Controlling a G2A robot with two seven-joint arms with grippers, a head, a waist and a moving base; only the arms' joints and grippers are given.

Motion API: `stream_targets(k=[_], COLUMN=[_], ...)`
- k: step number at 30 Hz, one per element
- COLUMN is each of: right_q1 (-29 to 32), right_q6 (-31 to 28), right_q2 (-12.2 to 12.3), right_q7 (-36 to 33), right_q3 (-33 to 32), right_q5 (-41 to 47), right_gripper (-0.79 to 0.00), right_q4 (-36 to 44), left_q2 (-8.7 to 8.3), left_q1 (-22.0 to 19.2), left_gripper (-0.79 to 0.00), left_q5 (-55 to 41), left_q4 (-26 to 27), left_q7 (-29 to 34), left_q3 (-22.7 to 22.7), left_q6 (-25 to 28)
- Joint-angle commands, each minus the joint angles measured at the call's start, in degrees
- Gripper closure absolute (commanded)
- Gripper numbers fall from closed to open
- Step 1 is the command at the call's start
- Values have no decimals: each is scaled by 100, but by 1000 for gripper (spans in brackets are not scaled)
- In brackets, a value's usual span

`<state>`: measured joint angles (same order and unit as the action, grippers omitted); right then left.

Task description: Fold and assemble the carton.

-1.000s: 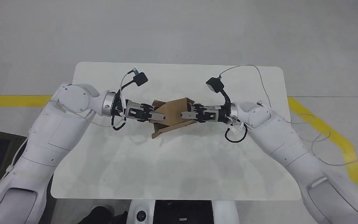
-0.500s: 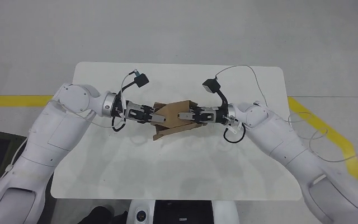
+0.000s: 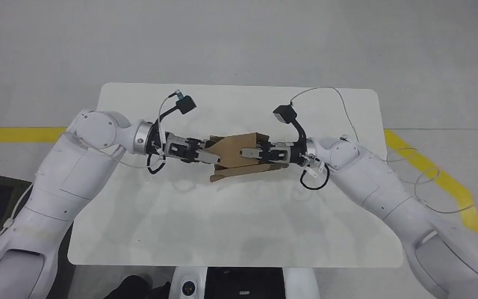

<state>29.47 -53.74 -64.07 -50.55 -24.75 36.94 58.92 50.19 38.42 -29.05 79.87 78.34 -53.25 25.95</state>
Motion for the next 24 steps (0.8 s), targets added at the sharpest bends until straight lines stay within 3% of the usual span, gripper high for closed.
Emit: stream_targets(k=[1,15,24], right_q1=[-29,-43,-19], right_q6=[-38,-258,-187], right_q2=[-16,-315,-528], right_q7=[38,521,931], right_q3=[18,-79,-192], right_q5=[-55,-501,-974], right_gripper=[0,0,0], right_q4=[-61,-575,-555], left_q2=[1,84,178], left_q1=[-7,-67,-8], left_gripper=[-785,-785,-785], left_q5=[-127,-1275,-1544], left_q4=[-45,-193,-225], left_q7=[19,368,226], left_q3=[-16,-162,-109], left_q6=[-20,-455,-726])
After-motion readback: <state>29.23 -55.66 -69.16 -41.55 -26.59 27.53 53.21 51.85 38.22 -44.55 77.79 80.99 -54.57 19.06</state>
